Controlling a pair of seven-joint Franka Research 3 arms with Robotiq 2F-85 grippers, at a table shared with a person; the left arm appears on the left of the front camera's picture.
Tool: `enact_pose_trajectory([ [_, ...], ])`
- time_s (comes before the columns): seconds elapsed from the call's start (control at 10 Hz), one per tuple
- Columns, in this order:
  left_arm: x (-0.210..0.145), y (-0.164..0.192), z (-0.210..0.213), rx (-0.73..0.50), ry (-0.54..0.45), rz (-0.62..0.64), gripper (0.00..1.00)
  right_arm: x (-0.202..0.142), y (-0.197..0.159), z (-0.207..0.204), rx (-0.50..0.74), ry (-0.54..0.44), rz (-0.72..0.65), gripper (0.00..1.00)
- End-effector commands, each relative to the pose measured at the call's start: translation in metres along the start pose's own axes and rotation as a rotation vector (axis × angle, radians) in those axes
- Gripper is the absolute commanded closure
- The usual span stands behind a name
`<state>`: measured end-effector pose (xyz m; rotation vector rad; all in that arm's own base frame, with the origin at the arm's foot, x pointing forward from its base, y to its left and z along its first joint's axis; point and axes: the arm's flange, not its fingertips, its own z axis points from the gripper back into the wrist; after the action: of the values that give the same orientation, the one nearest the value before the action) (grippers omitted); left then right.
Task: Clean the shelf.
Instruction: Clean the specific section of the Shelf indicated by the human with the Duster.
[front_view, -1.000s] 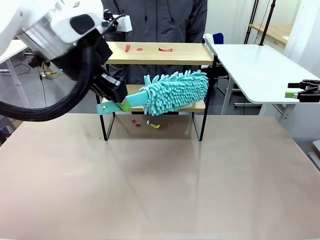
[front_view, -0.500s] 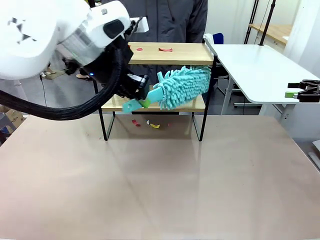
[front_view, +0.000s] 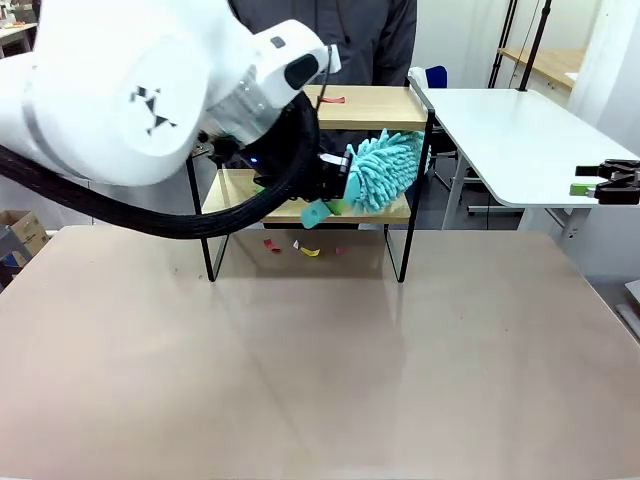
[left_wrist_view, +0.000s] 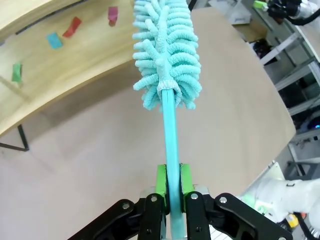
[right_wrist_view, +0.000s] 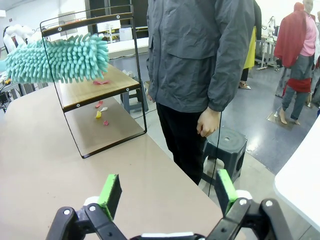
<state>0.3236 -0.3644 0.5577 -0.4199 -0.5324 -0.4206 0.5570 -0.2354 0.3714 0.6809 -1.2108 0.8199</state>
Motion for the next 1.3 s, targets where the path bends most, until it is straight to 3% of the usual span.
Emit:
enact_pose_trajectory([
  [0.0,0.01,-0.019,-0.015,0.075,-0.013,0.042,0.87,0.002,0.0,-0.001,0.001,-0.001,0.013,0.0],
  [0.6,0.003,-0.031,-0.064,0.142,0.021,0.092,0.87,0.002,0.0,-0.001,0.001,-0.001,0.013,0.0],
  [0.9,-0.006,-0.023,-0.056,0.098,0.048,0.061,0.87,0.002,0.0,-0.001,0.001,-0.001,0.013,0.0],
  [1.2,-0.009,-0.01,-0.064,0.226,0.026,0.112,0.87,0.002,0.0,-0.001,0.001,-0.001,0.013,0.0],
])
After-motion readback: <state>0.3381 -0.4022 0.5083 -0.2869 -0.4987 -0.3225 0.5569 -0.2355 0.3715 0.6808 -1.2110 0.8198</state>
